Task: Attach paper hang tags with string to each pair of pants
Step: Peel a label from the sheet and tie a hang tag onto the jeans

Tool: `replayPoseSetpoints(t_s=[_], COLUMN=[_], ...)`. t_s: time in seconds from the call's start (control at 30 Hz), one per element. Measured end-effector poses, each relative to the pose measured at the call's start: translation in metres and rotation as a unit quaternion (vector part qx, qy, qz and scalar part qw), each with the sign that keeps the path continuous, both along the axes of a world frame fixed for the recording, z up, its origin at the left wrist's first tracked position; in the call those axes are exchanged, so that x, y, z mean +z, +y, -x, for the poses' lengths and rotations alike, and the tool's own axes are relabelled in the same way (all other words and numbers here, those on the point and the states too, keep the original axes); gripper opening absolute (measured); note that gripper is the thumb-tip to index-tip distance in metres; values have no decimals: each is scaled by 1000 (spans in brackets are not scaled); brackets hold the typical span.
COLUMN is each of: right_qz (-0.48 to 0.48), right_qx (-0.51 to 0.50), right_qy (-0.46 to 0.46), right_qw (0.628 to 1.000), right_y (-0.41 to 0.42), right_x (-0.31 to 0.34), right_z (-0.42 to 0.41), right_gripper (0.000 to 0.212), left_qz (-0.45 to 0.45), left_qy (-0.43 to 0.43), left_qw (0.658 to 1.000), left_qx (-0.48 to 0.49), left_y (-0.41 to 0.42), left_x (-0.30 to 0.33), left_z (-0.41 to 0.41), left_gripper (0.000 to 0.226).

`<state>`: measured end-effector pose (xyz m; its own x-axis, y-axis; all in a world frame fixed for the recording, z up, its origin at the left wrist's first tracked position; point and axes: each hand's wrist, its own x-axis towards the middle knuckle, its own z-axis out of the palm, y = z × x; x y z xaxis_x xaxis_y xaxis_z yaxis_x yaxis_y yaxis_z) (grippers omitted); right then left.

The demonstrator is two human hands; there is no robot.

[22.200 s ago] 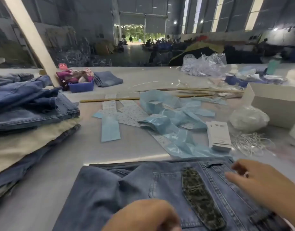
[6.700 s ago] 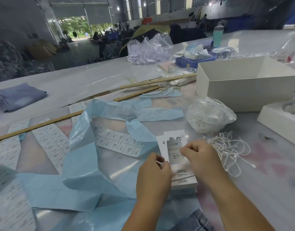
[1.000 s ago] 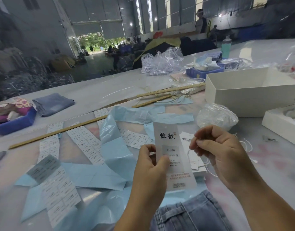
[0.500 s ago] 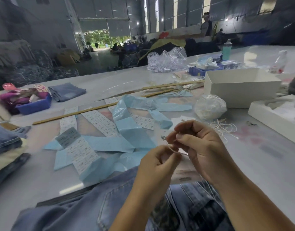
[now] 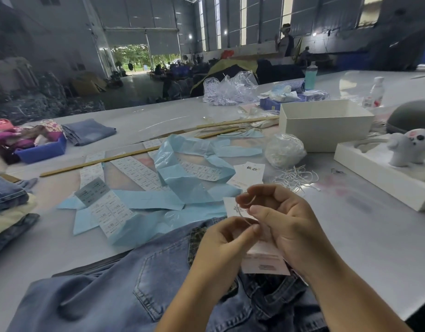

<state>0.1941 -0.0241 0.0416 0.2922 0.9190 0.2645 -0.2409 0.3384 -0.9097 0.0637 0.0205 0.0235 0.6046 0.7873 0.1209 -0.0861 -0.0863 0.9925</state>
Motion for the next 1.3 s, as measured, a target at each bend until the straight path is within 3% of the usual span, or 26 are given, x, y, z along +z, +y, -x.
replayPoseSetpoints(t_s=[0.13, 0.23, 0.3, 0.4, 0.57, 0.77, 1.0, 1.1, 1.23, 1.3], right_qz=[0, 5, 21, 78, 106, 101, 130, 136, 140, 139], right_qx=[-39, -68, -72, -90, -74, -96, -9, 7, -15, -31], right_qy=[2, 40, 26, -109, -336, -476, -495, -507, -465, -413], right_qw=[999, 997, 997, 987, 933, 868, 859, 851, 874, 899], right_y=[-9, -18, -24, -32, -40, -41, -48, -49, -52, -55], right_x=[-5, -7, -10, -12, -15, -17, -20, -19, -19, -19], right_z=[-5, -14, -17, -17, -13, 0, 0, -7, -11, -10], right_gripper=[24, 6, 9, 18, 17, 15, 31, 22, 21, 24], left_qz=[36, -36, -94, -96, -67, -78, -136, -175, -103, -40], left_qy=[27, 106, 140, 116, 79, 113, 200, 240, 226, 206], left_qw=[998, 991, 980, 982, 994, 990, 970, 955, 967, 975], left_qx=[47, 77, 108, 114, 45, 24, 14, -17, -51, -80], left_y=[0, -1, -1, -5, -11, -18, -20, -18, -17, -17], left_x=[-5, -8, -13, -13, -12, -15, -27, -28, -20, -17], left_z=[4, 13, 18, 19, 19, 17, 23, 27, 32, 36], left_gripper=[18, 15, 13, 21, 18, 28, 35, 27, 5, 10])
